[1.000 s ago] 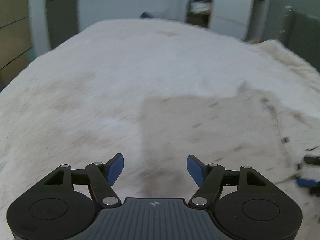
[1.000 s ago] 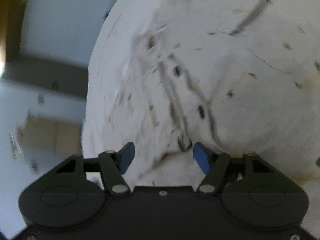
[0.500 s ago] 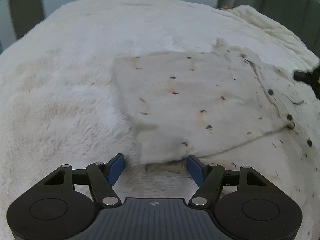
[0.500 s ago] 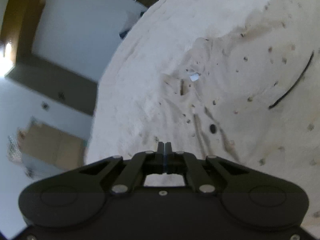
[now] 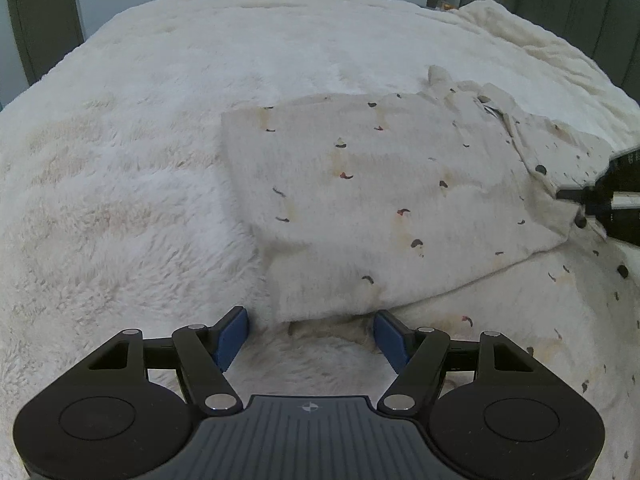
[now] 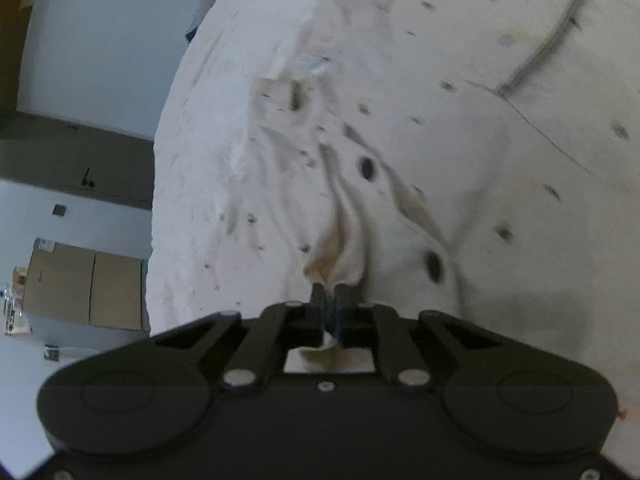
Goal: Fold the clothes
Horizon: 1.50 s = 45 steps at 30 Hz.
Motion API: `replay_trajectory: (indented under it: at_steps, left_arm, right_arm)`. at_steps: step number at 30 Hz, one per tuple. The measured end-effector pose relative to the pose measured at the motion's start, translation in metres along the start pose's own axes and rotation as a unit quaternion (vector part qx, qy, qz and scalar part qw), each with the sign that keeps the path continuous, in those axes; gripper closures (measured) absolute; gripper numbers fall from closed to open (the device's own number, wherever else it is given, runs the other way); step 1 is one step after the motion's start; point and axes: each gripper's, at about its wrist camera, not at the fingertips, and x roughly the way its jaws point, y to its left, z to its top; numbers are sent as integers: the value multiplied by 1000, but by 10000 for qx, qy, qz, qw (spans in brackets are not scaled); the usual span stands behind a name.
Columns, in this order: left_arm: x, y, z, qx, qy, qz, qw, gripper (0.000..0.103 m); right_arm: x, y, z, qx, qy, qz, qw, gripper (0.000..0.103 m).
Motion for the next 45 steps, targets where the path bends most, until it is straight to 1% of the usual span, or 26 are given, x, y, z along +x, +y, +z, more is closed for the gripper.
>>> replay_trajectory:
  at_steps: [4, 6, 9, 10, 12, 13, 14, 15, 17, 20, 21, 23, 25, 26, 27, 28, 29, 30, 32, 35, 38, 39, 40, 42, 44, 45]
  left_arm:
    - [5, 9, -1, -65, -30, -48, 10000, 38]
    - [2, 13, -3, -65, -30, -49, 10000, 38]
    - [-2, 19, -9, -56, -5, -55, 10000, 38]
    - [-3, 20, -10, -60, 2, -57, 10000, 38]
    - [-6, 21, -12, -66, -15, -76, 9999, 38]
    - [-10, 23, -14, -100, -34, -140, 9998, 39]
    - [-14, 26, -16, -138, -53, -210, 9997, 39]
    - [-22, 32, -17, -290, -158, -442, 9985, 39]
    - [-37, 49, -25, -507, -266, -680, 9960, 39]
    - [-51, 67, -30, -979, -491, -1178, 9870, 39]
    - [-53, 72, -32, -1161, -544, -1319, 9829, 39]
    - [-55, 77, -36, -1273, -550, -1409, 9803, 39]
    - [-51, 78, -40, -1326, -455, -1338, 9810, 39]
    - [-48, 78, -43, -1306, -382, -1212, 9833, 39]
    - [-48, 79, -42, -1297, -345, -1160, 9841, 40]
    - [-45, 79, -43, -1285, -290, -1079, 9854, 49]
    - [-46, 81, -43, -1269, -258, -1046, 9861, 57]
    - [-46, 82, -45, -1229, -214, -989, 9872, 59]
    - [-46, 83, -48, -1165, -128, -907, 9890, 69]
    - [-48, 90, -54, -1179, -37, -972, 9882, 86]
    - [-49, 92, -60, -1162, 6, -976, 9884, 89]
    - [-49, 93, -62, -1154, 17, -960, 9887, 89]
    - [-52, 94, -63, -1155, -9, -955, 9887, 88]
    - [-60, 94, -63, -1164, -97, -909, 9890, 88]
    - [-67, 95, -60, -1171, -186, -854, 9893, 88]
    - [-70, 95, -59, -1185, -245, -873, 9888, 88]
  right_arm:
    - [-30, 32, 16, -697, -424, 263, 9963, 102]
    - [-42, 39, 17, -1122, -613, 127, 9917, 102]
    - [-19, 35, 10, -2112, -348, -1078, 9709, 99]
    - [-8, 31, 6, -2410, -247, -1538, 9579, 97]
    - [-3, 24, 6, -2655, -302, -1860, 9455, 92]
    - [-6, 24, 9, -2646, -439, -1809, 9462, 91]
    - [-11, 25, 13, -2596, -610, -1697, 9487, 83]
    - [-15, 26, 17, -2546, -780, -1584, 9508, 70]
    - [-15, 35, 31, -2604, -988, -1448, 9495, 64]
    - [13, 51, 57, -2970, -804, -1324, 9422, 53]
    - [23, 53, 63, -3086, -707, -1320, 9393, 52]
    - [49, 57, 74, -3265, -475, -1321, 9347, 52]
    - [71, 53, 84, -3190, -188, -1276, 9389, 60]
    - [79, 48, 90, -3031, -12, -1185, 9456, 86]
    - [80, 45, 94, -2890, 71, -1141, 9505, 100]
    - [75, 45, 92, -2817, 69, -1126, 9529, 100]
    - [68, 46, 92, -2793, -98, -1036, 9545, 100]
    - [62, 49, 94, -2846, -336, -956, 9533, 100]
    - [53, 55, 97, -2968, -719, -940, 9476, 100]
    - [64, 56, 98, -3280, -731, -1699, 9264, 96]
    - [71, 56, 98, -3538, -734, -2464, 8993, 93]
    - [64, 55, 99, -3468, -748, -2336, 9053, 91]
    - [52, 53, 98, -3285, -720, -1876, 9229, 90]
    - [33, 47, 89, -3115, -532, -1289, 9399, 71]
    - [21, 47, 70, -3382, -457, -1173, 9326, 66]
    - [18, 49, 56, -3653, -410, -1212, 9221, 66]
